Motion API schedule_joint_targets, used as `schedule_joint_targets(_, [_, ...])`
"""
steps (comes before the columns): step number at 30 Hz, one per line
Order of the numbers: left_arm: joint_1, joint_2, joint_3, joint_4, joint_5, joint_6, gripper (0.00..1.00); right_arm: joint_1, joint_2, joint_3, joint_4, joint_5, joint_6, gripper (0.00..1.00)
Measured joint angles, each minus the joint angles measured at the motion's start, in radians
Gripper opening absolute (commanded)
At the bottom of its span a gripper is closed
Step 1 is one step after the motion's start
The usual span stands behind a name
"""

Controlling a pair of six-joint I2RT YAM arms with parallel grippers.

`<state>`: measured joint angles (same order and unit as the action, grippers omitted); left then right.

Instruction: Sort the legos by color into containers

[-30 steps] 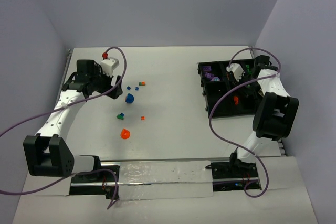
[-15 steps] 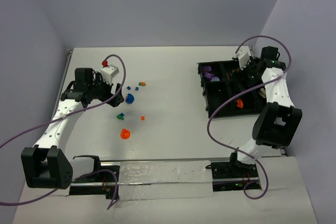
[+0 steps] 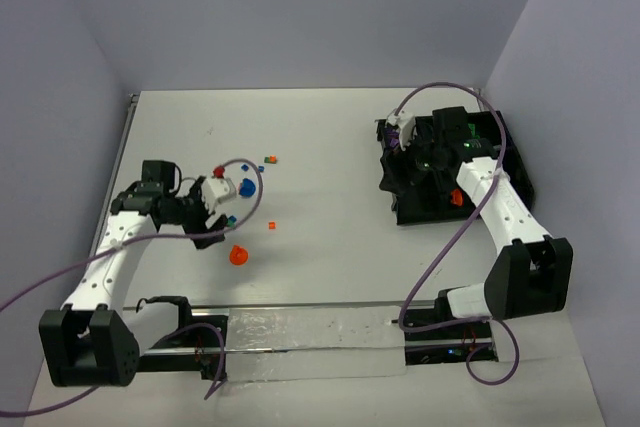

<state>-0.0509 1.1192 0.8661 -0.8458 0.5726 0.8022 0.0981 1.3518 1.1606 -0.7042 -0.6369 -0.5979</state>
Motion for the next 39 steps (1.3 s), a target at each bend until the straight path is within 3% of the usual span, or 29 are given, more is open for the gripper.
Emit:
schedule_joint_targets(6, [0.000, -0.173, -0.231, -0.118, 0.055, 0.422, 0.91, 0.001, 0.005, -0.040, 0.073, 0.016, 0.113, 0.99])
schedule_joint_targets(14, [-0.001, -0.077, -0.298, -0.133, 0.137, 0.721, 0.91, 0.001, 0.024, -0.041, 0.123, 0.018, 0.186, 1.00])
schedule_joint_targets(24, [-0.073, 0.077, -0.258, -0.076, 0.186, 0.771, 0.73, 0.001, 0.028, -0.066, 0.145, 0.019, 0.190, 1.00])
schedule_joint_targets(39, [-0.099, 0.279, -0.161, -0.043, 0.176, 0.810, 0.70, 0.001, 0.030, -0.074, 0.145, 0.004, 0.197, 1.00])
